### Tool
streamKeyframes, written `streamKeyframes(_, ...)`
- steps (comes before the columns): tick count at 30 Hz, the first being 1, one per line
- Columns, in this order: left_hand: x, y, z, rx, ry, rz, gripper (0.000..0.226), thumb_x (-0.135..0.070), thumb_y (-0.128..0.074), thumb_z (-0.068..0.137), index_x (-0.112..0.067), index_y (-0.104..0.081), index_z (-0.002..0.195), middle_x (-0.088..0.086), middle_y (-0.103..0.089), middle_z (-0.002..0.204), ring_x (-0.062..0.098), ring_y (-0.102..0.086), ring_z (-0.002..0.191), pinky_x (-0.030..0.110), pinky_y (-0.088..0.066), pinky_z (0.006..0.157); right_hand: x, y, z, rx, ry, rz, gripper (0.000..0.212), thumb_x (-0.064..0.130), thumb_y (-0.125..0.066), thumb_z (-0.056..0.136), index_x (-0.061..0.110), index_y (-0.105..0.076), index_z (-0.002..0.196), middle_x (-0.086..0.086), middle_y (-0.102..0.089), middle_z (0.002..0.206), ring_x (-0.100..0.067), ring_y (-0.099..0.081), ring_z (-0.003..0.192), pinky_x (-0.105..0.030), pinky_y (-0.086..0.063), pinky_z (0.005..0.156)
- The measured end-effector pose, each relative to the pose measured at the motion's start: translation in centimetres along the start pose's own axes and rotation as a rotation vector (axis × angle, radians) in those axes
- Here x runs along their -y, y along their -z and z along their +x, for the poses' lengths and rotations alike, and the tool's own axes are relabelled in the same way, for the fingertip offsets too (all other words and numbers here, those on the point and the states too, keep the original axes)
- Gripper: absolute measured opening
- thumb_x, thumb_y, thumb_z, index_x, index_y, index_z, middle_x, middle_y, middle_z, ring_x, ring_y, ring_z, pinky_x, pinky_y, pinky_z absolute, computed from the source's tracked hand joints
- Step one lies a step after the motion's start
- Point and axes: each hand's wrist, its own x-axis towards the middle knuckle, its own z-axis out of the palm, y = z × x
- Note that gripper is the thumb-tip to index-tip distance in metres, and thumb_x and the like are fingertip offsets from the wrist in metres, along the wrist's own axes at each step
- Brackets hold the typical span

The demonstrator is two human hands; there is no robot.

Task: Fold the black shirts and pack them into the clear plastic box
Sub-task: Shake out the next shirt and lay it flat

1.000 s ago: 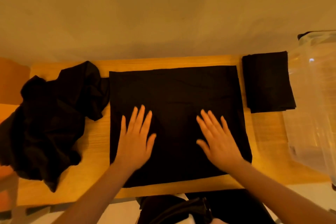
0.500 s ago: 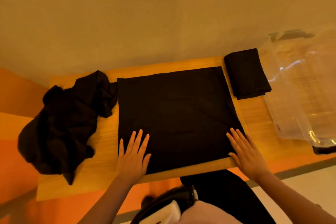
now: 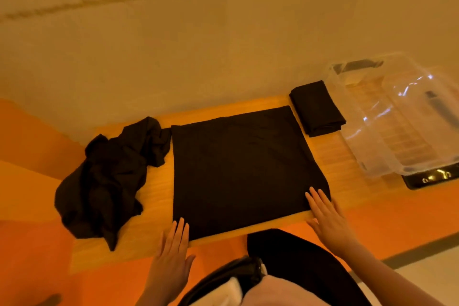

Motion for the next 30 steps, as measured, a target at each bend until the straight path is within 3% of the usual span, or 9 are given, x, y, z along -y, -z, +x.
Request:
streamKeyframes(2,0.2,0.1,-0.3,-0.005,0.016,0.012,0.072,-0.054,0.001,0.094,-0.005,-0.029,0.138,0.011,-0.011,0.156,0.021,0.005,0.145,0.042,-0.003,0.11,-1.0,-0.8,-1.6,-0.005,-0.026,0.0,0.063,0.055,-0.006,0.097,0.02,-0.001,0.15,-0.001,-0.003,0.158,-0.017,0.0,0.144,-0.036,0.0,0.111)
streamKeyframes(4,0.0,0.5,-0.5,0.008,0.027,0.004,0.07,-0.053,0.0,0.094,-0.006,-0.033,0.135,0.012,-0.039,0.144,0.019,0.006,0.145,0.04,-0.003,0.11,-1.6,-0.5,-2.3,-0.007,-0.022,-0.002,0.062,0.053,-0.007,0.097,0.02,-0.005,0.15,-0.003,-0.019,0.155,-0.015,0.003,0.144,-0.036,0.0,0.111)
streamKeyframes(7,-0.3,1.2,-0.5,-0.045,0.052,-0.024,0.063,-0.049,-0.004,0.097,-0.008,-0.034,0.135,0.01,-0.05,0.137,0.015,0.009,0.144,0.036,-0.005,0.11,-1.0,0.8,-1.8,-0.012,-0.056,0.035,0.059,0.05,-0.009,0.098,0.016,-0.021,0.145,-0.005,-0.035,0.145,-0.014,0.004,0.144,-0.036,-0.001,0.112)
streamKeyframes(9,-0.4,1.5,-0.2,-0.05,0.096,-0.057,0.064,-0.049,-0.007,0.097,-0.005,-0.037,0.135,0.012,-0.047,0.138,0.015,0.01,0.144,0.036,-0.008,0.109,-0.1,1.5,-0.7,-0.025,-0.06,0.05,0.066,0.054,-0.002,0.096,0.012,-0.023,0.143,-0.008,-0.032,0.147,-0.019,-0.004,0.144,-0.038,-0.006,0.113)
streamKeyframes(12,-0.7,1.0,-0.2,-0.012,0.152,-0.057,0.074,-0.052,-0.007,0.096,0.001,-0.046,0.13,0.018,-0.048,0.137,0.017,0.01,0.144,0.041,-0.011,0.108,0.1,0.2,0.0,-0.037,-0.017,0.054,0.091,0.069,0.026,0.076,0.016,-0.003,0.143,-0.001,-0.002,0.152,-0.021,0.004,0.142,-0.039,-0.001,0.115)
streamKeyframes(18,-1.1,-0.2,-1.4,-0.026,0.185,-0.071,0.07,-0.055,-0.006,0.095,-0.006,-0.032,0.137,0.017,-0.042,0.141,0.021,0.005,0.145,0.042,-0.002,0.11,-1.4,-0.5,-1.5,-0.001,-0.109,0.106,0.097,0.074,0.034,0.064,0.02,0.011,0.141,0.002,0.014,0.151,-0.018,0.015,0.141,-0.036,0.011,0.112)
streamKeyframes(23,-1.9,2.0,0.3,-0.156,0.24,-0.253,0.074,-0.057,0.004,0.093,-0.009,-0.02,0.144,0.012,-0.029,0.15,0.023,-0.018,0.14,0.049,-0.022,0.109,-0.3,2.0,-0.3,-0.074,-0.125,0.219,0.087,0.074,0.017,0.074,0.021,0.003,0.142,0.005,0.006,0.152,-0.014,0.01,0.142,-0.036,0.005,0.114)
streamKeyframes(26,-2.4,5.1,4.9,-0.21,0.127,-0.249,0.069,-0.053,-0.002,0.095,-0.01,-0.021,0.145,0.009,-0.02,0.151,0.02,-0.008,0.141,0.049,-0.02,0.109,1.1,3.9,3.4,-0.091,-0.038,0.197,0.089,0.072,0.018,0.077,0.017,-0.001,0.144,0.002,0.001,0.153,-0.014,0.006,0.141,-0.036,-0.001,0.114)
streamKeyframes(30,-3.5,8.8,12.6,-0.21,0.046,-0.197,0.063,-0.048,-0.017,0.094,-0.015,-0.003,0.147,0.005,0.008,0.153,0.019,0.013,0.14,0.042,-0.001,0.115,3.4,7.1,10.4,-0.081,0.016,0.186,0.062,0.041,-0.029,0.099,0.015,-0.004,0.149,-0.003,0.001,0.157,-0.016,0.006,0.144,-0.034,-0.002,0.116)
